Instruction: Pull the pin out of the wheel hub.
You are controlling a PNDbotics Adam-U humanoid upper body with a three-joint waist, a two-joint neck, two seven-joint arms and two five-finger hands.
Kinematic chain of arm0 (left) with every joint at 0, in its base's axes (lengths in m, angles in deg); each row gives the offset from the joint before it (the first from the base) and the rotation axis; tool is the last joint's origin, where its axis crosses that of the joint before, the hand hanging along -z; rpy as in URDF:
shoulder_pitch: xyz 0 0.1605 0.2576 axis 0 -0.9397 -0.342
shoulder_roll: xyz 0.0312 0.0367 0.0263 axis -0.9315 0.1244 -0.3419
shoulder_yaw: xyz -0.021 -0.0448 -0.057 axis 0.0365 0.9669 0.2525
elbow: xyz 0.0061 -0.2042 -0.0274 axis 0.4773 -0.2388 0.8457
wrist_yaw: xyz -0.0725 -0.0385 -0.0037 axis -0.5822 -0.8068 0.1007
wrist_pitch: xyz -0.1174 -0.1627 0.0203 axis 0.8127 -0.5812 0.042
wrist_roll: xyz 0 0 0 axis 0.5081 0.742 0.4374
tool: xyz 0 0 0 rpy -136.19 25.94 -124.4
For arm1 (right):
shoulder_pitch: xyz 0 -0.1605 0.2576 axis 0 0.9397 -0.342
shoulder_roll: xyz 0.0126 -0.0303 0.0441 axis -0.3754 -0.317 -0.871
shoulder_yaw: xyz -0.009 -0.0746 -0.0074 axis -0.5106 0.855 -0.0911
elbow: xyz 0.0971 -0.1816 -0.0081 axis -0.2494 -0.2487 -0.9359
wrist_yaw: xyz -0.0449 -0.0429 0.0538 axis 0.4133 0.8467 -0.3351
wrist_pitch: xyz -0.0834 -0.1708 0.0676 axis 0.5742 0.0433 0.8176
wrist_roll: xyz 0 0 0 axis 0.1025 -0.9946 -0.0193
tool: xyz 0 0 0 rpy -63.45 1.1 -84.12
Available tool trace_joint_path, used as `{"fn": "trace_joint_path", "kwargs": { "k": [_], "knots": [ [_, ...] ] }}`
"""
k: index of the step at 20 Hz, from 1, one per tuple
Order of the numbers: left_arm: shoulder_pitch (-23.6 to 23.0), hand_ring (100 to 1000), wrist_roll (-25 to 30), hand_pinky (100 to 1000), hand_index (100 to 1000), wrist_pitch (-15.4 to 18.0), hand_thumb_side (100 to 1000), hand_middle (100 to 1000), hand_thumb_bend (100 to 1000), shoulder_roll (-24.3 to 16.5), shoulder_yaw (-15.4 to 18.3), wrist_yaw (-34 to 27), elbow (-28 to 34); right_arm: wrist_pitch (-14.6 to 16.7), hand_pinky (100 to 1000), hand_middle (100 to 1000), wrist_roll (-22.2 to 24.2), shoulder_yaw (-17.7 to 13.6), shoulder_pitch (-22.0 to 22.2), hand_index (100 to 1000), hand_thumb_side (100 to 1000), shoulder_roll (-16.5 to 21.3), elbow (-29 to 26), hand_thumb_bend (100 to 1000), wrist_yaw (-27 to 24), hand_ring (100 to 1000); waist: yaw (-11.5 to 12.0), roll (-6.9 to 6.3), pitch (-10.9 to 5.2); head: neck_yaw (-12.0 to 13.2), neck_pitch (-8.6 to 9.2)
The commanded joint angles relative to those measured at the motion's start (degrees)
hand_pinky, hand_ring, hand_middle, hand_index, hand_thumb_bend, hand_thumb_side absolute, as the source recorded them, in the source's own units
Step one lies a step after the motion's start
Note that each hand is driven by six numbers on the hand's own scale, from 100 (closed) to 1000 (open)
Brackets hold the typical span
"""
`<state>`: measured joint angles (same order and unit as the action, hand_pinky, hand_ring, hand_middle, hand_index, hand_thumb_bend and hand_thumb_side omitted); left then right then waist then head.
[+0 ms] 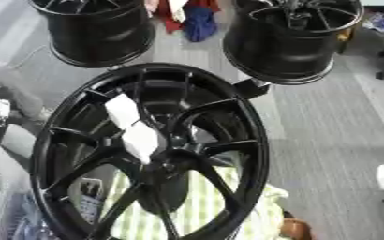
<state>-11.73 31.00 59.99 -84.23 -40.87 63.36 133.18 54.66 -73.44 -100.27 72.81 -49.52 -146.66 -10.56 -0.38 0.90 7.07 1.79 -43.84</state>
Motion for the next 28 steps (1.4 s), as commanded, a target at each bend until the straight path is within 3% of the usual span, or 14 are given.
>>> {"fn": "trace_joint_path", "kwargs": {
  "k": [1,5,9,22,28],
  "knots": [
    [0.45,736,-0.22,503,753,0.08,621,678,249,-0.37,0.40,0.27,1.02,0.19,996,866,-4.88,-0.85,-1.22,1000,407,0.34,-0.92,411,-1.79,938,0.01,0.05,-0.43,-0.46,-0.28],
    [0.58,736,-0.11,503,753,0.11,622,678,249,-0.20,0.26,0.27,1.01,0.80,955,825,-8.69,0.51,-2.72,1000,361,-0.58,-2.67,350,-3.78,908,0.12,-0.04,-0.33,-0.63,-0.28],
    [0.61,736,-0.09,503,752,0.13,622,678,248,-0.14,0.23,0.17,1.04,2.64,881,781,-8.64,2.92,-3.64,978,274,-2.06,-5.24,257,-6.48,849,0.37,-0.14,-0.32,-0.75,-0.28],
    [1.18,735,0.82,502,750,0.39,622,677,249,0.29,-0.52,0.01,1.13,6.87,818,702,2.94,15.09,-4.37,955,261,-6.94,-10.47,201,-16.08,760,1.19,-0.31,-0.18,-1.23,-0.28],
    [1.24,736,1.18,502,749,0.49,622,676,252,0.53,-0.76,0.06,1.14,6.87,804,700,6.17,17.69,-6.29,956,274,-9.11,-9.29,177,-17.50,747,1.32,-0.48,-0.07,-1.03,-0.28]
  ]
}}
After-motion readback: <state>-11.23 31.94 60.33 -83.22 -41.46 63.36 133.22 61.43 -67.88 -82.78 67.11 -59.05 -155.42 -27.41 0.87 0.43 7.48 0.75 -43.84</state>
